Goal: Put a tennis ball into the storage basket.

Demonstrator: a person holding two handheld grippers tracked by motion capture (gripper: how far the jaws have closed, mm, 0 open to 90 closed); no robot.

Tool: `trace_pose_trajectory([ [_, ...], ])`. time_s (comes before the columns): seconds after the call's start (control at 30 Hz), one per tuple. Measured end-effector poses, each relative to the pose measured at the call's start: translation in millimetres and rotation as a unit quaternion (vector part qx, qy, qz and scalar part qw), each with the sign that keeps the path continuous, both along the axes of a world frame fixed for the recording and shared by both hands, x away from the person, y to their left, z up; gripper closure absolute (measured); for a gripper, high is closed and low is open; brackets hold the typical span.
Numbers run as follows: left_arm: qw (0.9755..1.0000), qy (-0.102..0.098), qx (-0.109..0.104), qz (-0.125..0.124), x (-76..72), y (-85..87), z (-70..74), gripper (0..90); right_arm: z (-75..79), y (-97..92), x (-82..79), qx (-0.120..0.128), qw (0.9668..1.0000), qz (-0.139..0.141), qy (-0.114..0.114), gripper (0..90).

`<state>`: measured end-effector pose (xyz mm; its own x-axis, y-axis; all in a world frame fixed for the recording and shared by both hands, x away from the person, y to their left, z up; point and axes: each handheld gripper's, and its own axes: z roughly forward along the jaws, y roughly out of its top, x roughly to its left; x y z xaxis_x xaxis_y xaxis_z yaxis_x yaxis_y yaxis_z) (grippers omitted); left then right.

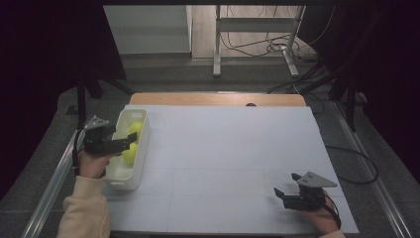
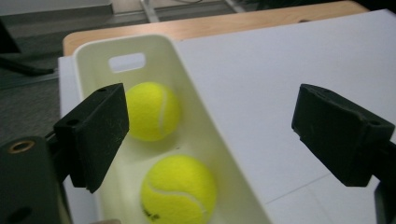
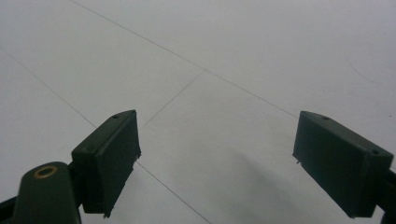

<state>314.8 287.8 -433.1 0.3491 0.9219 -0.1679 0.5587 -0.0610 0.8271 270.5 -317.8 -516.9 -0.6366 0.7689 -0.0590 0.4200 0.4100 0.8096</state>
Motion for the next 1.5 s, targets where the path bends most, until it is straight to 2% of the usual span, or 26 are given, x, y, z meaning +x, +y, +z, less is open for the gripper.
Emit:
trace_pose_trajectory([
  [0.1, 0.9996, -0.011, -0.02, -0.017, -4.2, -4.2, 3.4, 12.3, 0.5, -1.0, -0.4, 0.005, 1.0, -0.001, 0.0, 15.1],
  [0.17, 0.9995, -0.013, -0.023, -0.02, -4.8, -5.4, 4.3, 12.3, 0.5, -1.4, -0.4, 0.006, 1.0, -0.002, -0.001, 15.1],
  [0.27, 0.9983, -0.024, -0.039, -0.036, -7.2, -12.7, 8.4, 12.3, 0.8, -1.9, -0.7, 0.006, 1.0, 0.002, -0.002, 15.1],
  [0.43, 0.9971, -0.039, -0.041, -0.05, -10.5, -23.5, 12.9, 12.3, 1.4, -2.1, -0.1, 0.011, 0.9999, 0.004, -0.004, 15.2],
  [0.57, 0.9958, -0.045, -0.047, -0.065, -11.6, -29.8, 13.4, 12.3, 2.1, -0.3, -0.5, 0.005, 1.0, 0.006, -0.006, 15.2],
  [0.77, 0.9945, -0.045, -0.045, -0.084, -12.0, -38.7, 10.3, 12.3, 1.4, 2.2, 0.2, -0.001, 1.0, 0.007, -0.005, 15.2],
  [1.0, 0.9938, -0.043, -0.041, -0.094, -11.1, -48.9, 6.4, 12.0, 1.4, 2.6, 1.2, -0.001, 0.9999, 0.011, -0.006, 15.1],
  [1.1, 0.9926, -0.043, -0.044, -0.104, -11.4, -55.9, 4.6, 12.1, 1.9, 2.0, 0.7, 0.003, 0.9999, 0.011, -0.007, 15.1],
  [1.5, 0.9888, -0.043, -0.03, -0.14, -23.1, -85.6, -8.6, 12.4, 3.6, 3.6, -2.5, 0.009, 0.9998, 0.015, -0.008, 15.1],
])
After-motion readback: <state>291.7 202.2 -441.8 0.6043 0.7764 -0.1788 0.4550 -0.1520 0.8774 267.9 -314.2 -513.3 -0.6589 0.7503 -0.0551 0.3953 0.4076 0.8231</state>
